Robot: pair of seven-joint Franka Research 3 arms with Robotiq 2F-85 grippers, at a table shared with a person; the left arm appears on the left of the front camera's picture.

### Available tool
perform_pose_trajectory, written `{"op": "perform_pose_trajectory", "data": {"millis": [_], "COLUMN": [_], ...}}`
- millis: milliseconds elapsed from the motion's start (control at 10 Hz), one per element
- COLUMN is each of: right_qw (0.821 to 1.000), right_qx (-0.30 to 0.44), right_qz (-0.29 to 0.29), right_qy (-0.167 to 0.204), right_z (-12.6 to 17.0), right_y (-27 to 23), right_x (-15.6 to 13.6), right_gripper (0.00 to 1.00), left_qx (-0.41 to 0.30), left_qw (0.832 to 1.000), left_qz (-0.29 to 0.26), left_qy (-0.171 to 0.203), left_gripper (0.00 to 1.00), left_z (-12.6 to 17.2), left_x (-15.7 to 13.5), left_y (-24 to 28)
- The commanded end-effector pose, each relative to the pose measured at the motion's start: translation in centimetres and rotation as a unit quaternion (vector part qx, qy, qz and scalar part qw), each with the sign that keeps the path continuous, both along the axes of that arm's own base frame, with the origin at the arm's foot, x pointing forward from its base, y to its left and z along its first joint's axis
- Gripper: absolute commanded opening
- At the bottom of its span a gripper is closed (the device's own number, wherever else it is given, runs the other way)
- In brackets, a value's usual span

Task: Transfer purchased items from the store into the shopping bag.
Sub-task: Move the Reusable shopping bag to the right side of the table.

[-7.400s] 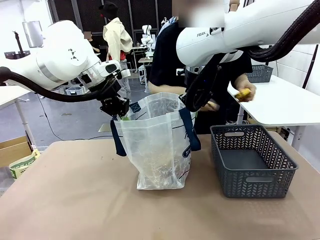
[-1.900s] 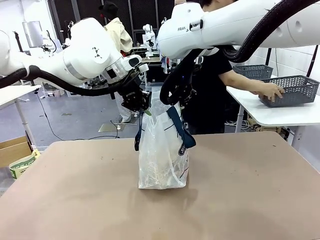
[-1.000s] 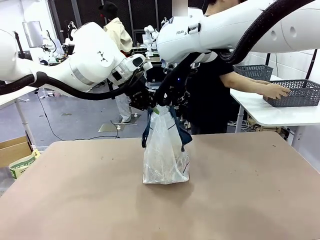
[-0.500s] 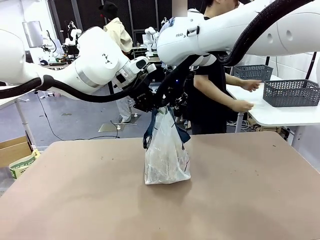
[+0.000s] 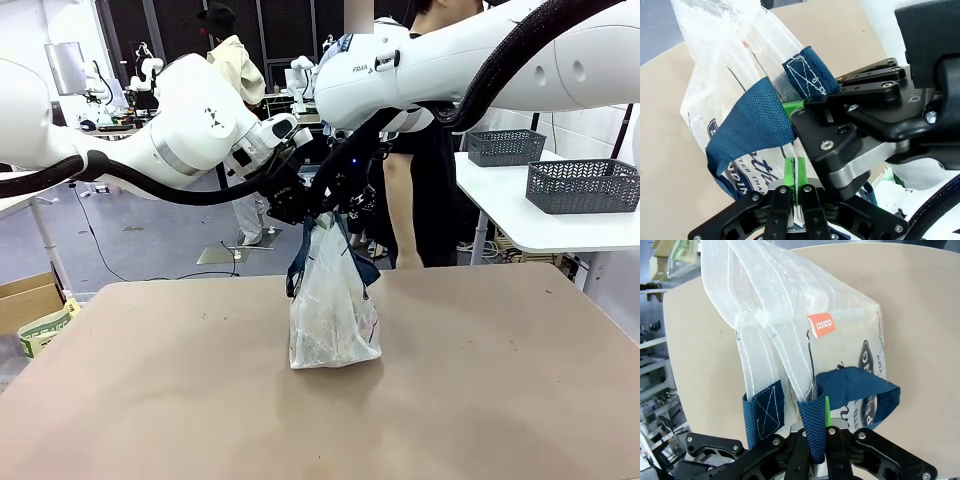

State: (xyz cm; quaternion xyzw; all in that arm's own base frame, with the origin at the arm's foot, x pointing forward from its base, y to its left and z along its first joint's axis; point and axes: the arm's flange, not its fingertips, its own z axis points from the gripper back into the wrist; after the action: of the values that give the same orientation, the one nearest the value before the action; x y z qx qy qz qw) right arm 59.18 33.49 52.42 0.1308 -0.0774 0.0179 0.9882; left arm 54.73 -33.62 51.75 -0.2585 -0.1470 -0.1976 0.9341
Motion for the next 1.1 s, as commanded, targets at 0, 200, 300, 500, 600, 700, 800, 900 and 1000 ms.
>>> {"op": "perform_pose_trajectory", "data": {"millis": [0,200,300,500,600,700,800,900,1000], "right_qw": [1.0,1.0,1.0,1.0,1.0,1.0,1.0,1.0,1.0], "right_qx": [0.019,0.018,0.019,0.019,0.02,0.017,0.016,0.017,0.031], "right_qz": [0.0,-0.003,-0.006,-0.013,-0.013,-0.014,-0.015,-0.015,-0.001], "right_qy": [-0.002,0.0,0.001,0.005,0.005,0.006,0.007,0.006,-0.004], "right_z": [0.0,-0.2,-0.3,-0.4,-0.5,-0.5,-0.6,-0.6,-0.6], "right_y": [-0.1,-0.1,-0.1,-0.3,-0.3,-0.3,-0.3,-0.3,-0.4], "right_x": [-0.4,-0.3,-0.2,0.2,0.3,0.5,0.7,0.8,0.9], "right_gripper": [0.0,0.0,0.0,0.0,0.0,0.0,0.0,0.0,0.0], "left_qx": [0.0,-0.001,-0.003,-0.013,-0.02,-0.024,-0.032,-0.035,-0.04], "left_qw": [1.0,1.0,0.999,0.999,0.999,0.999,0.998,0.998,0.998], "left_qz": [-0.005,-0.016,-0.023,-0.029,-0.032,-0.032,-0.034,-0.034,-0.036], "left_qy": [-0.006,-0.023,-0.03,-0.033,-0.033,-0.031,-0.033,-0.036,-0.038], "left_gripper": [0.04,0.24,0.24,0.24,0.24,0.24,0.24,0.24,0.24], "left_z": [0.2,0.7,0.8,0.9,1.0,1.1,1.3,1.5,1.6], "left_x": [-0.1,-0.5,-0.7,-1.0,-1.2,-1.3,-1.6,-1.8,-2.0], "left_y": [-0.1,-0.3,-0.3,-0.3,-0.2,-0.2,0.0,0.2,0.3]}}
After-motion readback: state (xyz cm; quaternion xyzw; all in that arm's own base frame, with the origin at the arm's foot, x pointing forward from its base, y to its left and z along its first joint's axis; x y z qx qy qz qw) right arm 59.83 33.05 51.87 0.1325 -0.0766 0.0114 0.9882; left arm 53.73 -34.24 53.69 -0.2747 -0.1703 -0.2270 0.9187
